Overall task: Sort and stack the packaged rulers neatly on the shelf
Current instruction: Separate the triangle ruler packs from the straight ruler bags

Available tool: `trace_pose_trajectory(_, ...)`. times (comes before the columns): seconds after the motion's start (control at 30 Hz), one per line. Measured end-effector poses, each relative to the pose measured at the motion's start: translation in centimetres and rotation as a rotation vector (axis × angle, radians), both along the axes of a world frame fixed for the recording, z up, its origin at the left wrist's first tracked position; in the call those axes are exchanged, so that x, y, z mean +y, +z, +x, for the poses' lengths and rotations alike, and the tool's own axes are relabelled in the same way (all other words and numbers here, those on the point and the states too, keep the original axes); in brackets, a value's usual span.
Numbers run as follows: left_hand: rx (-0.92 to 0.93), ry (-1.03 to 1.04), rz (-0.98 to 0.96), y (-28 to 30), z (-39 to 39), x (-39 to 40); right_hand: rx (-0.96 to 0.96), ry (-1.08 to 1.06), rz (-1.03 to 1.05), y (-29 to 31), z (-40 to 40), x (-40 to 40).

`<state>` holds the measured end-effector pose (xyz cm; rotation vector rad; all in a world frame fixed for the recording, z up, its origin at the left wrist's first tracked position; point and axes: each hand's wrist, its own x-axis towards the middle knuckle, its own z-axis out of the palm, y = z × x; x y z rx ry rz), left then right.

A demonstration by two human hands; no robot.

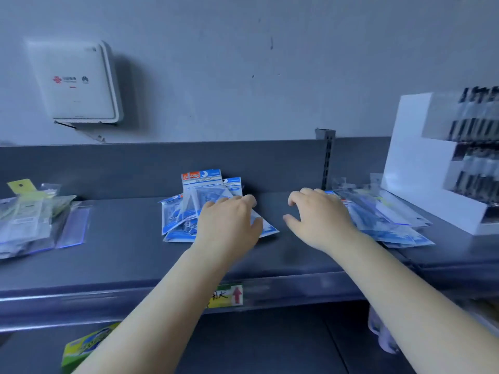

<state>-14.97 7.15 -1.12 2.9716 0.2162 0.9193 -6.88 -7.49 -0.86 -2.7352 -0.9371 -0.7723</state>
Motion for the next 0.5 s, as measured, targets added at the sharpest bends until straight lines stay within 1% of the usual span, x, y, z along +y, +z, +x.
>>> trace_pose_trajectory(0.13,0.07,-0.072,-0.059,-0.5,3.4,-6.0,0.06,-0.046,0.066,-1.1,2.5,-6.3)
trace_pose_trajectory(0.23,0.12,-0.082,-0.081,-0.8,5.6,-9.3,0.108,-0.102,0.1,-1.4,4.3,-10.2)
trace_pose_trajectory(0.37,0.188,-0.053,-0.132,-0.8,8.7,-11.9,0.198,-0.135,0.151,-1.8,7.0,-14.4)
trace_pose_trajectory(0.43,0.262,-0.036,-0.18,-0.7,10.3,-12.7,0.249,-0.153,0.191,-1.7,8.2,-15.8)
trace_pose_trajectory(0.5,0.335,-0.016,-0.225,-0.5,11.9,-13.3,0.303,-0.18,0.177,-1.5,9.6,-16.4)
